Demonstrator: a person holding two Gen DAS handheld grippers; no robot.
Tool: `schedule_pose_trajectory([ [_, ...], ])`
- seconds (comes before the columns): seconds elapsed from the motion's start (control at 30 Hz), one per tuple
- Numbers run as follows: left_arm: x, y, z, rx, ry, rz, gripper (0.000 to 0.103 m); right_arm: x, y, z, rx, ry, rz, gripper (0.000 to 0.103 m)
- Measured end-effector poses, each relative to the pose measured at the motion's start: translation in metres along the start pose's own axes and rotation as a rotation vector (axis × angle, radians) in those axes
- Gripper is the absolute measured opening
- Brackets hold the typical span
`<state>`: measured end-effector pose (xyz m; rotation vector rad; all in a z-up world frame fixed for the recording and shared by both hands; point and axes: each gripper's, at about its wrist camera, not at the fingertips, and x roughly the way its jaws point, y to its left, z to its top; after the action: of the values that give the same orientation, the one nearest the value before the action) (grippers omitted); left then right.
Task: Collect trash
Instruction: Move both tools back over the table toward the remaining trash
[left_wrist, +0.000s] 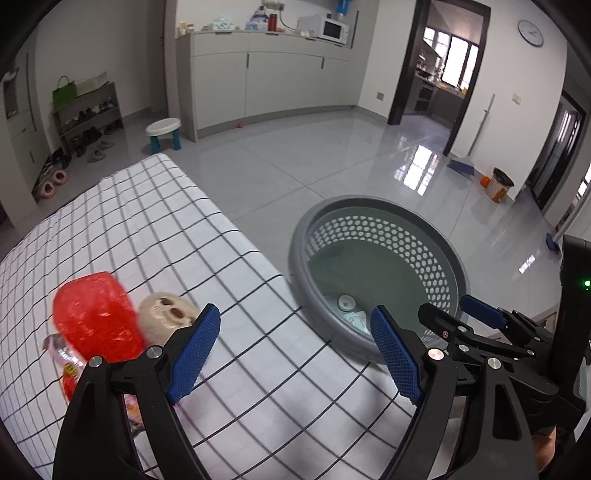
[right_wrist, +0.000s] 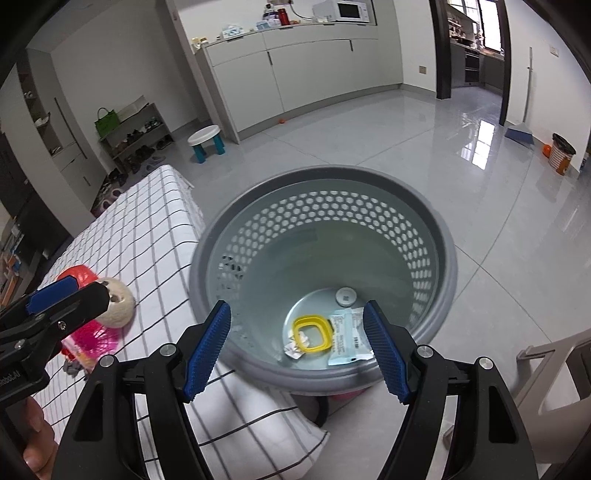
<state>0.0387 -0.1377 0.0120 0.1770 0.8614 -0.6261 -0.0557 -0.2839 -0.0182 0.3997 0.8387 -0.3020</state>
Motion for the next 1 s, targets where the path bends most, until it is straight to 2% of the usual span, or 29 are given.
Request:
schedule_pose_trajectory([
  [0.17,-0.016,0.018,-0.015,-0.03,-0.027,0.047,0.082,0.0,0.02,-0.006,-0.033,0.008,0.031,0.071],
  [0.37,-0.034,0.049,-0.038,-0.113,-0.028,0.101,0.082,0.004,0.045,-0.016,-0.082,0.022,0.071,0.071],
  [0.57,-0.052,0.072,-0.059,-0.157,-0.038,0.193,0.082,0.005,0.084,-0.027,-0.162,0.045,0.176,0.071],
  [0.7,-0.061,0.089,-0.073,-0.204,-0.032,0.237,0.082,0.005,0.11,-0.031,-0.235,0.051,0.213,0.071],
  [1.0,-0.086,0.127,-0.089,-0.271,-0.055,0.256,0.084,-0.004,0.15,-0.02,-0.305,0.038,0.222,0.071],
])
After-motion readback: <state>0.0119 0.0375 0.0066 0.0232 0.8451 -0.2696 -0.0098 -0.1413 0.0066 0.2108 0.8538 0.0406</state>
